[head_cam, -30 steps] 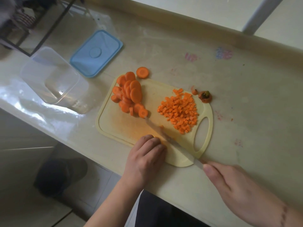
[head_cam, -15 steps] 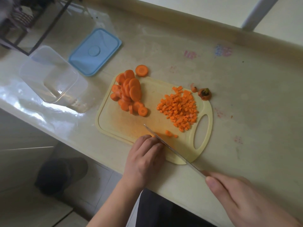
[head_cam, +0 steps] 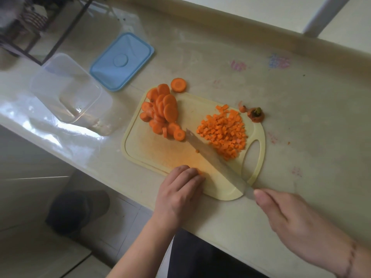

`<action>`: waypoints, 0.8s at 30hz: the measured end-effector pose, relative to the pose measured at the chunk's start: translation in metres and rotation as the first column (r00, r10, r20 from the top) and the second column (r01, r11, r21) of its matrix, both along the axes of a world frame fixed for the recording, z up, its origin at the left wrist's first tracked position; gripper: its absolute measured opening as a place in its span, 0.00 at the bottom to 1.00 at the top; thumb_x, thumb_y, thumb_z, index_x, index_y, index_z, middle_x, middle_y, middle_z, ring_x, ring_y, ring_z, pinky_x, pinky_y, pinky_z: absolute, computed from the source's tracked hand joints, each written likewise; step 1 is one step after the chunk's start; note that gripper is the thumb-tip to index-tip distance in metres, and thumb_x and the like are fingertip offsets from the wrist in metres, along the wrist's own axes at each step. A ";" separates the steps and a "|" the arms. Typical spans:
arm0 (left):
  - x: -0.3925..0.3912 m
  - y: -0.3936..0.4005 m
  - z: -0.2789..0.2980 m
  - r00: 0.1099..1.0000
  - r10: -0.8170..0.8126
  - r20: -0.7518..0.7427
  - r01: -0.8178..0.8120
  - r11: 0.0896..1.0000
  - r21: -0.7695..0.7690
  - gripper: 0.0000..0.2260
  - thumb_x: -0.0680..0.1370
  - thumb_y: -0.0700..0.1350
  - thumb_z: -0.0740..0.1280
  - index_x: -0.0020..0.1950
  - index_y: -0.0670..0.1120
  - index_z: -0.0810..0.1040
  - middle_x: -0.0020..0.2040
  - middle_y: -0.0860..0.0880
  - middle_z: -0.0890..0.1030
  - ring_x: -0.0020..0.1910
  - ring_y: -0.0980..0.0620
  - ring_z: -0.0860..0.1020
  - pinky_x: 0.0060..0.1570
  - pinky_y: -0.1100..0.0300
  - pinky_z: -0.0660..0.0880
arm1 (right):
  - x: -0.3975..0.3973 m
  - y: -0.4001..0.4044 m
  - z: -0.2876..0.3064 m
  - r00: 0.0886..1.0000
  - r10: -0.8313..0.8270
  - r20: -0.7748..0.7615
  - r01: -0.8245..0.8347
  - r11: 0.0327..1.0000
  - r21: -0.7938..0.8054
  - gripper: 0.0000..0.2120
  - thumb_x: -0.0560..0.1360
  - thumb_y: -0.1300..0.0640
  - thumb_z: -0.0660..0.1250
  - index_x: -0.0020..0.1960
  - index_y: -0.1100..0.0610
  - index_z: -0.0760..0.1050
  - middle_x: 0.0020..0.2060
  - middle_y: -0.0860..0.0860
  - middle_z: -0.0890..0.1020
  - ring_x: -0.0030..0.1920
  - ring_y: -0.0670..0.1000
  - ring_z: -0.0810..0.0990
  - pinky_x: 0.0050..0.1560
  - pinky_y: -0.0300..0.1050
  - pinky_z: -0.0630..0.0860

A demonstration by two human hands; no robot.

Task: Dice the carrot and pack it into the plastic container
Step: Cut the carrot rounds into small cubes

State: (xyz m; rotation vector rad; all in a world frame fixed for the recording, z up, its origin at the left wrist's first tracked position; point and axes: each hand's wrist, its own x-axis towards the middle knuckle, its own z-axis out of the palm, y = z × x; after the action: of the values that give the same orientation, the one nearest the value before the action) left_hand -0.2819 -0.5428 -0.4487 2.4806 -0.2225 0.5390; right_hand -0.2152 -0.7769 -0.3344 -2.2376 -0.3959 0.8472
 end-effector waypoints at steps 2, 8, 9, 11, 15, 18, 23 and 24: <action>0.000 -0.002 0.001 1.000 0.006 0.009 -0.006 1.000 -0.003 0.05 0.74 0.35 0.76 0.48 0.36 0.85 0.47 0.41 0.82 0.47 0.41 0.80 0.51 0.50 0.78 | 0.000 -0.002 0.003 1.000 -0.004 -0.006 0.004 1.000 -0.016 0.31 0.71 0.30 0.44 0.36 0.56 0.69 0.28 0.49 0.75 0.28 0.47 0.73 0.30 0.36 0.67; -0.003 0.002 0.003 0.999 0.018 0.034 -0.017 1.000 -0.023 0.04 0.74 0.35 0.75 0.47 0.35 0.85 0.46 0.40 0.83 0.45 0.40 0.81 0.49 0.48 0.79 | -0.013 -0.001 0.014 0.998 0.038 -0.051 -0.038 0.999 -0.012 0.24 0.72 0.28 0.45 0.49 0.38 0.74 0.34 0.42 0.81 0.37 0.42 0.79 0.40 0.33 0.72; -0.003 0.002 0.003 0.999 0.015 0.035 -0.014 1.000 -0.023 0.04 0.73 0.35 0.75 0.46 0.35 0.85 0.47 0.41 0.83 0.45 0.40 0.81 0.48 0.48 0.79 | -0.016 -0.002 0.013 0.996 0.048 -0.070 -0.050 0.999 -0.020 0.26 0.71 0.28 0.44 0.52 0.39 0.75 0.37 0.43 0.82 0.40 0.41 0.80 0.44 0.36 0.74; -0.003 0.001 0.004 0.999 0.001 0.042 0.000 1.000 -0.026 0.04 0.72 0.34 0.75 0.47 0.35 0.85 0.48 0.41 0.84 0.45 0.41 0.81 0.48 0.48 0.79 | -0.019 -0.005 0.012 0.993 0.069 -0.092 -0.073 0.997 -0.035 0.30 0.70 0.27 0.42 0.54 0.40 0.75 0.40 0.43 0.83 0.44 0.40 0.81 0.48 0.39 0.75; -0.001 0.000 0.004 0.999 -0.002 0.035 0.003 1.000 -0.031 0.07 0.71 0.33 0.77 0.48 0.35 0.85 0.49 0.42 0.84 0.47 0.41 0.82 0.49 0.49 0.80 | -0.024 -0.008 0.010 0.994 0.073 -0.086 -0.080 0.994 -0.073 0.32 0.69 0.26 0.39 0.58 0.37 0.73 0.47 0.38 0.82 0.52 0.35 0.78 0.54 0.35 0.73; -0.001 0.000 0.003 0.999 0.004 0.032 -0.003 0.999 -0.038 0.08 0.70 0.32 0.77 0.48 0.36 0.86 0.50 0.42 0.85 0.49 0.42 0.81 0.50 0.50 0.80 | -0.025 -0.005 0.004 0.994 0.093 -0.057 -0.098 0.990 -0.098 0.30 0.71 0.27 0.39 0.56 0.37 0.73 0.44 0.37 0.82 0.50 0.35 0.78 0.52 0.38 0.74; -0.002 0.001 0.001 1.000 -0.005 0.019 0.005 0.999 -0.036 0.04 0.77 0.36 0.73 0.49 0.36 0.85 0.51 0.42 0.84 0.49 0.42 0.81 0.52 0.50 0.79 | -0.015 0.011 -0.006 0.996 0.093 -0.017 -0.093 0.995 -0.032 0.23 0.76 0.33 0.43 0.41 0.46 0.68 0.33 0.48 0.77 0.33 0.48 0.76 0.37 0.46 0.71; -0.003 0.002 0.000 1.000 -0.002 0.012 0.003 0.999 -0.033 0.04 0.77 0.36 0.73 0.49 0.36 0.85 0.50 0.41 0.84 0.48 0.42 0.81 0.52 0.50 0.79 | -0.012 0.011 -0.005 0.996 0.084 -0.018 -0.084 0.996 -0.018 0.23 0.76 0.33 0.43 0.41 0.47 0.68 0.32 0.50 0.76 0.32 0.49 0.75 0.36 0.47 0.70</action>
State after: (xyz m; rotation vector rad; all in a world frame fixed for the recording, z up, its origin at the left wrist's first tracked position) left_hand -0.2851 -0.5409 -0.4485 2.4451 -0.2198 0.5525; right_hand -0.2269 -0.7656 -0.3392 -2.2422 -0.4786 0.9173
